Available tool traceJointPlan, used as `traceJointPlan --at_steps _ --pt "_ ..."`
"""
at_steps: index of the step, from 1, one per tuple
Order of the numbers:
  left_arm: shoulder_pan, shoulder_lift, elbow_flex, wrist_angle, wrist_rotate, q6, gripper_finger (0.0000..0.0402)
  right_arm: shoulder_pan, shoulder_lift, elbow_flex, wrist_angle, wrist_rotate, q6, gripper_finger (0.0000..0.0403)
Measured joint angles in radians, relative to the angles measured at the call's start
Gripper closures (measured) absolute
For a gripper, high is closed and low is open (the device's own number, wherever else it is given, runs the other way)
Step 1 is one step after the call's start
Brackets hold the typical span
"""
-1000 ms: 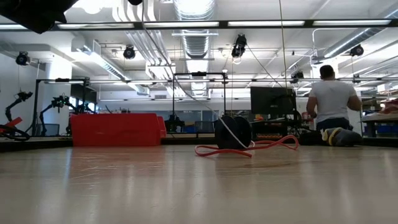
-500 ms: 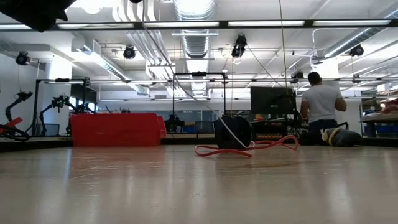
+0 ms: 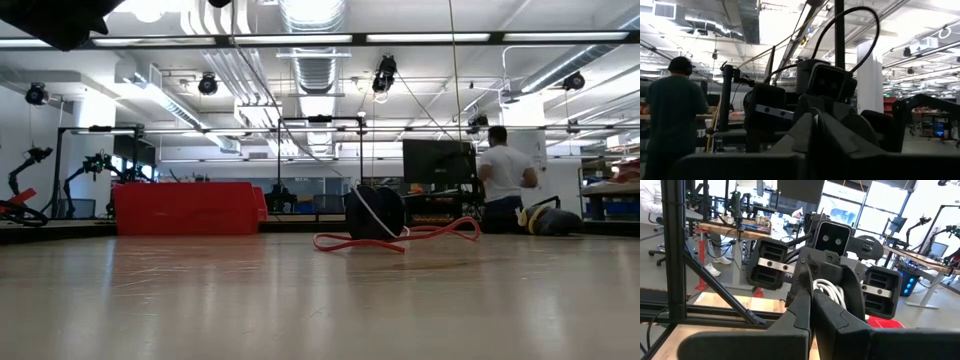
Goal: Coil cords
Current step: Coil the white wire onto the black spool
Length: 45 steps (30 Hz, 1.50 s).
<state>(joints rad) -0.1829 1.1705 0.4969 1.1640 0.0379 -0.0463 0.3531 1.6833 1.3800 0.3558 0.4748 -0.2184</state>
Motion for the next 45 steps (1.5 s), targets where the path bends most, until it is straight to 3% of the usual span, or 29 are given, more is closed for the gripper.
traceJointPlan --at_steps 8,13,20,24,27,34,40,45 --pt "0.0 -0.022 0.044 -0.112 -0.005 -0.006 0.0398 0.002 0.0 0.0 0.013 0.024 0.031 0.0394" --pt "-0.001 -0.092 0.033 -0.164 -0.05 -0.019 0.04 0.014 -0.011 0.0 0.009 0.073 0.022 0.0331" --pt "-0.004 -0.267 -0.054 -0.199 -0.31 -0.007 0.0401 0.036 -0.008 0.001 -0.04 0.299 0.069 0.0236" --pt "-0.006 -0.336 -0.097 -0.19 -0.432 -0.033 0.0401 -0.002 0.067 0.0 -0.014 0.305 0.181 0.0215" --pt "-0.005 -0.36 -0.114 -0.198 -0.486 -0.051 0.0401 -0.033 0.15 0.002 0.057 0.304 0.204 0.0213" --pt "-0.009 -0.384 -0.114 -0.196 -0.467 -0.076 0.0401 -0.091 0.325 0.131 0.151 0.333 0.114 0.0225" --pt "-0.027 -0.416 -0.114 -0.199 -0.465 -0.075 0.0401 -0.097 0.373 0.211 0.113 0.427 0.024 0.0246" --pt "-0.034 -0.431 -0.114 -0.202 -0.453 -0.075 0.0401 -0.096 0.372 0.218 0.043 0.443 0.074 0.0284"
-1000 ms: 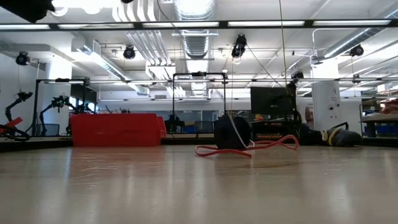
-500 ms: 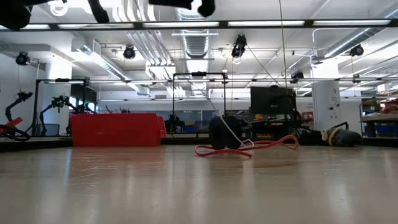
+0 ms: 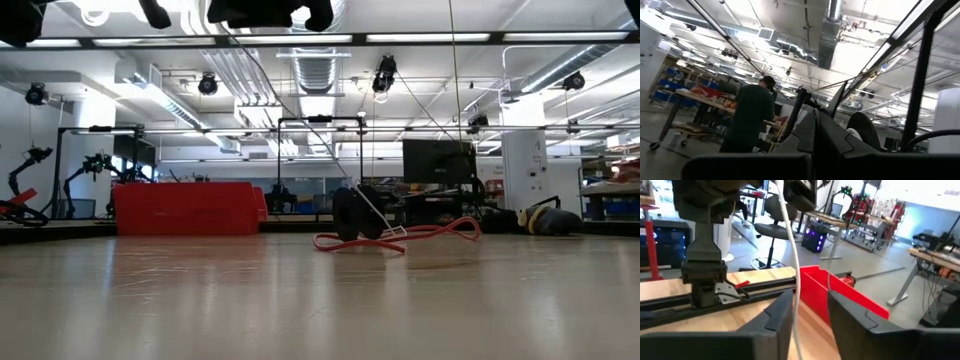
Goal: Coil cords
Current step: Coil the white wire onto the black spool
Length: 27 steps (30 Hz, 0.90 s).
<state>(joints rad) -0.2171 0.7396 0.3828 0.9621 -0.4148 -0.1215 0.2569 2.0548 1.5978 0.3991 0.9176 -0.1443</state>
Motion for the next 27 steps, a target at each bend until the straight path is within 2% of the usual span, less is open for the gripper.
traceJointPlan --at_steps 8,11,14,19,27 --pt "-0.004 -0.002 0.0 0.002 0.024 -0.026 0.0401 -0.009 -0.005 0.0 -0.121 -0.06 0.075 0.0392" --pt "-0.005 -0.006 0.0 0.0 0.041 -0.006 0.0401 -0.004 -0.042 0.004 -0.212 -0.031 0.073 0.0396" --pt "-0.005 -0.008 0.0 -0.011 0.069 0.059 0.0401 0.0 -0.113 0.031 -0.39 -0.001 0.118 0.04" --pt "-0.005 0.023 0.0 -0.049 0.087 0.154 0.0401 -0.001 -0.22 0.08 -0.684 -0.01 0.238 0.0401" --pt "-0.005 0.08 0.006 -0.111 0.078 0.258 0.0401 -0.002 -0.278 0.214 -0.892 -0.197 0.33 0.0402"
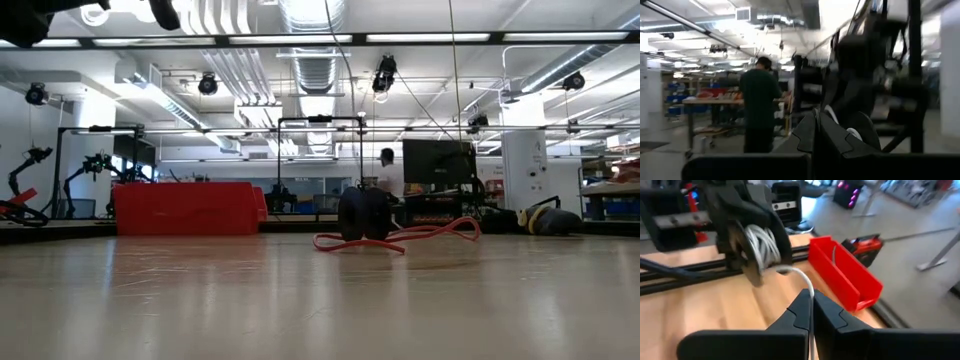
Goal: Coil cords
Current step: Coil the white wire onto the black spool
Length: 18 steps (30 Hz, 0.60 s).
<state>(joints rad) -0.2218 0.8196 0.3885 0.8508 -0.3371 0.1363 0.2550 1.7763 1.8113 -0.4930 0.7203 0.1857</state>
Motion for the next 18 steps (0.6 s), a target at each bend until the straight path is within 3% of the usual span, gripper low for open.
traceJointPlan --at_steps 6,12,18 --pt "0.001 0.047 0.012 -0.047 -0.066 0.07 0.0401 -0.029 0.014 0.138 -0.179 -0.124 0.135 0.0402" --pt "0.001 0.117 0.026 -0.071 -0.118 0.127 0.0401 -0.08 0.04 0.159 -0.175 -0.31 0.248 0.0403" --pt "0.0 0.213 0.063 -0.089 -0.255 0.14 0.0401 -0.107 0.09 0.159 -0.121 -0.334 0.313 0.0403"
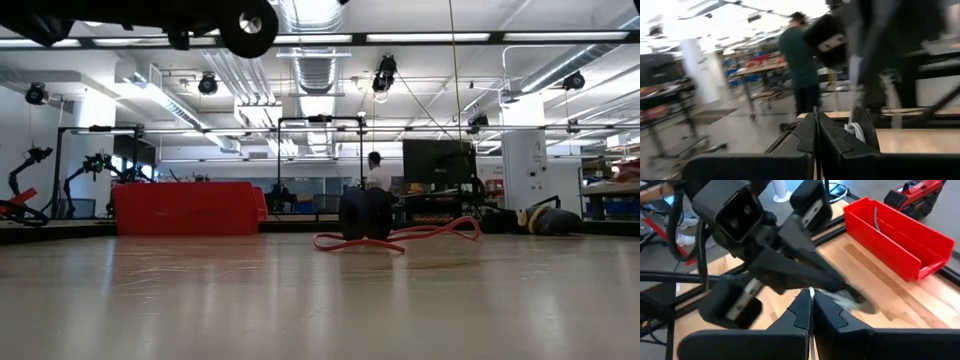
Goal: Coil cords
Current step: Coil the white wire onto the black spool
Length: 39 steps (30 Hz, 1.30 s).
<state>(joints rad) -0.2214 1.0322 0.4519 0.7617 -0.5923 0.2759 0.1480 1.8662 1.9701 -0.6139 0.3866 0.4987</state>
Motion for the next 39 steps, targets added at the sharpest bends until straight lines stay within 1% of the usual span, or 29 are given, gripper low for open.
traceJointPlan --at_steps 3,6,8,14,16,19,24,26,31,35,39 --pt "0.0 0.043 0.026 -0.002 -0.078 -0.016 0.0401 -0.004 0.029 0.0 0.052 0.001 -0.003 0.0403" --pt "0.0 0.069 0.041 -0.003 -0.136 -0.081 0.0401 -0.007 0.058 0.0 0.087 0.007 -0.031 0.0403" --pt "0.0 0.065 0.043 -0.005 -0.155 -0.124 0.0401 -0.007 0.07 0.0 0.105 0.005 -0.049 0.0403" --pt "0.005 0.032 0.039 0.007 -0.162 -0.278 0.0401 -0.006 0.098 0.002 0.171 0.0 -0.065 0.04" --pt "0.005 0.028 0.036 0.01 -0.162 -0.311 0.0401 -0.005 0.107 -0.001 0.169 0.0 -0.067 0.0389" --pt "0.005 0.024 0.035 0.028 -0.163 -0.364 0.0401 0.002 0.114 -0.004 0.168 0.002 -0.093 0.0363" --pt "0.005 0.017 0.005 0.138 -0.163 -0.377 0.0401 0.027 0.127 -0.01 0.185 0.006 -0.152 0.0316" --pt "0.005 0.004 -0.013 0.19 -0.144 -0.388 0.0401 0.04 0.138 -0.01 0.195 0.015 -0.186 0.03" --pt "0.004 -0.018 -0.072 0.366 -0.061 -0.428 0.0401 0.083 0.166 -0.011 0.223 0.087 -0.274 0.0274" --pt "0.004 -0.045 -0.109 0.476 0.03 -0.466 0.0401 0.117 0.193 -0.011 0.284 0.163 -0.351 0.0271" --pt "0.003 -0.078 -0.126 0.535 0.142 -0.489 0.0401 0.142 0.229 -0.011 0.36 0.245 -0.439 0.028"
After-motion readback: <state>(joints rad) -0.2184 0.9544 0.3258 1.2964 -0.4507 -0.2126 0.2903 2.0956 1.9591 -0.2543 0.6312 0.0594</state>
